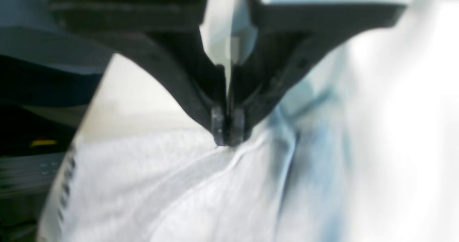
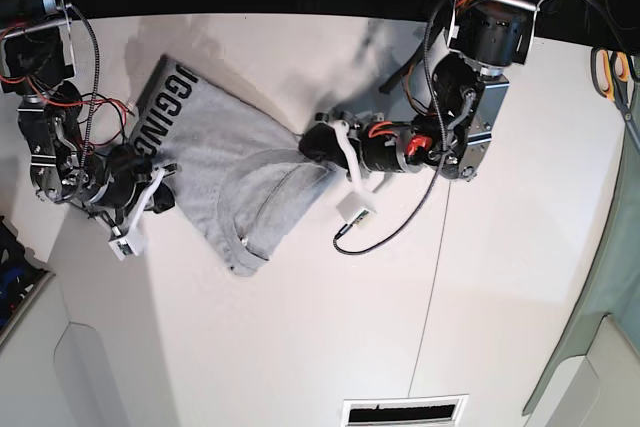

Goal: Layout the t-shirt on the table in an organized manner, then fold the t-shirt properly

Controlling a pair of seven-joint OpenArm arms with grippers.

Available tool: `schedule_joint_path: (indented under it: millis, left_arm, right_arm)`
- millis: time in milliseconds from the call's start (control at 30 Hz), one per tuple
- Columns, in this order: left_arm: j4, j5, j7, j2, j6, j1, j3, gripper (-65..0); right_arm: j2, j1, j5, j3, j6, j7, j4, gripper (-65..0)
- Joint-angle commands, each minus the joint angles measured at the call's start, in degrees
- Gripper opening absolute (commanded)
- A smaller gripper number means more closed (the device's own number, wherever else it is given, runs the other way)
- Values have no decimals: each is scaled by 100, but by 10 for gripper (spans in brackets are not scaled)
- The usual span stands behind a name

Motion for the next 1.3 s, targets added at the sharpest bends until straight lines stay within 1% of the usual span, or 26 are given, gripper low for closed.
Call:
schedule_joint_path:
  millis: [0, 67, 133, 267, 367, 467, 533, 633, 767, 833, 933, 1033, 1100, 1267]
  left_arm:
    - [-9, 4, -28, -17, 14, -249, 0, -625]
    - [-177, 4, -31, -52, 52, -498, 0, -625]
    - [-341, 22, -28, -68, 50, -715, 0, -625]
    - [-485, 28, -28, -66, 50, -957, 0, -625]
    - [-505, 63, -26, -68, 50, -1060, 0, -625]
    - [-505, 114, -24, -68, 50, -1099, 0, -625]
    - [-505, 118, 0, -87, 52, -1110, 0, -625]
    - [-490, 96, 0, -227, 52, -1126, 0, -625]
    - [-284, -271, 7, -612, 48, -1121, -2, -624]
    - [-81, -533, 127, -807, 44, -1119, 0, -624]
    - [240, -1097, 632, -1051, 14, -1115, 0, -624]
    - [584, -1779, 1163, -1349, 14, -988, -2, -624]
    - [944, -2186, 1338, -1644, 14, -723, -2, -624]
    - [2173, -2358, 1360, -2452, 14, 474, -92, -624]
  right_arm:
    - [59, -15, 245, 146, 26, -61, 295, -650]
    - [55, -339, 669, 354, 26, -326, 734, -650]
    - [9, -688, 905, 498, 26, -496, 1178, -650]
    - [-282, -1353, 901, 627, 26, -629, 1926, -650]
    - [-599, -1679, 901, 627, 26, -627, 2267, -650]
    - [-949, -1851, 844, 627, 26, -605, 2380, -650]
    - [-1141, -1858, 588, 627, 24, -562, 2380, -650]
    - [-1255, -1816, 343, 629, 2, -411, 2385, -650]
    - [-1224, -1821, 341, 758, -15, -459, 2444, -650]
    - [-1169, -1836, 348, 852, -11, -518, 2505, -650]
    - [-1025, -1851, 492, 1008, -9, -667, 2669, -650]
    - [-817, -1873, 632, 1250, -9, -935, 2920, -650]
    - [-643, -1974, 809, 1486, -11, -1141, 3130, -650]
    - [-101, -2756, 1320, 2105, 4, -1276, 3731, -650]
